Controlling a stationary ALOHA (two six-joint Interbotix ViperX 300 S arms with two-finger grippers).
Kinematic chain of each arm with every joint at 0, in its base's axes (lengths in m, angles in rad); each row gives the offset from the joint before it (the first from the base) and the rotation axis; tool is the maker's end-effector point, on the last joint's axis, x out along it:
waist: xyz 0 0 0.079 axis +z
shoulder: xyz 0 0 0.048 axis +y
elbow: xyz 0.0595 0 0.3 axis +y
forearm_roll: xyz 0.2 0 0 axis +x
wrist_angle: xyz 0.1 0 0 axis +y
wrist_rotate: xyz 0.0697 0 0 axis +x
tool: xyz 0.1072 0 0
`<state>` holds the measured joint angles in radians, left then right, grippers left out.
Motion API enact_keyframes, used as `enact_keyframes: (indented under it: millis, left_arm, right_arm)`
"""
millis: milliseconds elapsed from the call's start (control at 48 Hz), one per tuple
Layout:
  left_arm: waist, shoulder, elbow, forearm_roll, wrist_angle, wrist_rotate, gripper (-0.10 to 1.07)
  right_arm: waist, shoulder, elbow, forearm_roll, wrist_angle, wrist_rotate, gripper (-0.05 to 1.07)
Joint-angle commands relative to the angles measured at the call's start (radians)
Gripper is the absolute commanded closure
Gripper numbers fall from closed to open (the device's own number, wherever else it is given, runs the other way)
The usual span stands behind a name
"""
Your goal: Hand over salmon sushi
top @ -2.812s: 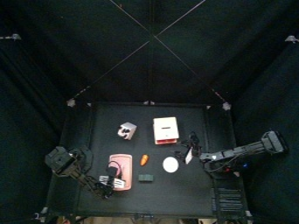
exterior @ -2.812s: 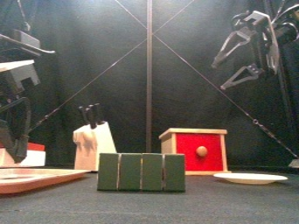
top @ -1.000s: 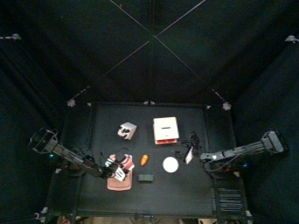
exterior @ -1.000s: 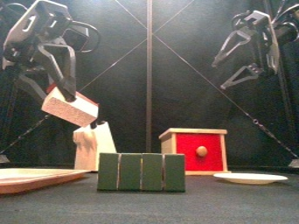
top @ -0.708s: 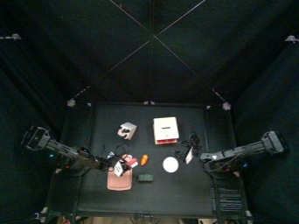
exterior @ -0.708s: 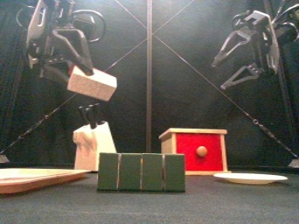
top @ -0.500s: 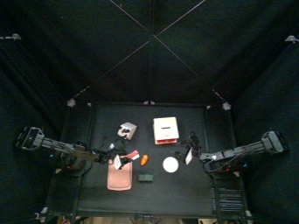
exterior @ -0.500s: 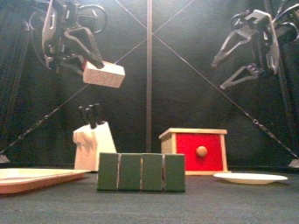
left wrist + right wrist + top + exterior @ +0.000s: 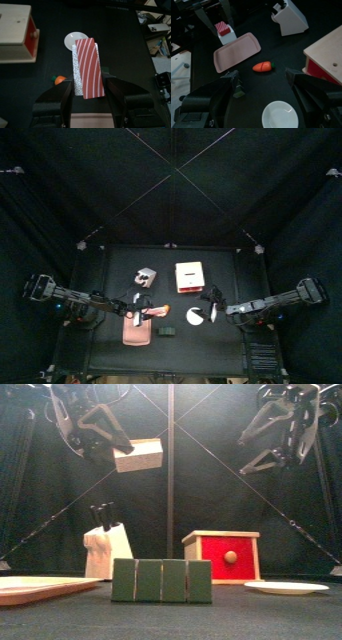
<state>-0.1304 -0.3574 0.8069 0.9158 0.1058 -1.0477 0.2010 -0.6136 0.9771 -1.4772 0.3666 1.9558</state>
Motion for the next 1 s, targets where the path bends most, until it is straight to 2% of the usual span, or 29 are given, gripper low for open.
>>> enact_keyframes:
  millis: [0, 167, 417, 562, 750, 979]
  left_arm:
    - [0.005, 0.028, -0.044, 0.054, -0.037, 0.0, 0.29]
    - [0.005, 0.071, -0.067, 0.087, -0.067, -0.006, 0.29]
    - [0.006, 0.124, -0.091, 0.04, -0.133, -0.006, 0.29]
    - [0.006, 0.152, -0.103, 0.011, -0.184, -0.005, 0.29]
    - [0.008, 0.164, -0.106, 0.006, -0.249, -0.003, 0.29]
    - [0.009, 0.181, -0.109, 0.009, -0.259, -0.002, 0.29]
  right_arm:
    - [-0.005, 0.015, -0.041, -0.023, -0.02, 0.0, -0.02]
    - [0.005, 0.055, -0.067, -0.031, -0.055, 0.0, -0.02]
    - [0.018, 0.081, -0.087, -0.041, -0.064, 0.0, -0.02]
    - [0.029, 0.094, -0.095, -0.092, -0.072, -0.002, -0.02]
    - [0.044, 0.115, -0.109, -0.152, -0.098, 0.0, -0.02]
    - [0.051, 0.166, -0.149, -0.176, -0.152, -0.002, -0.02]
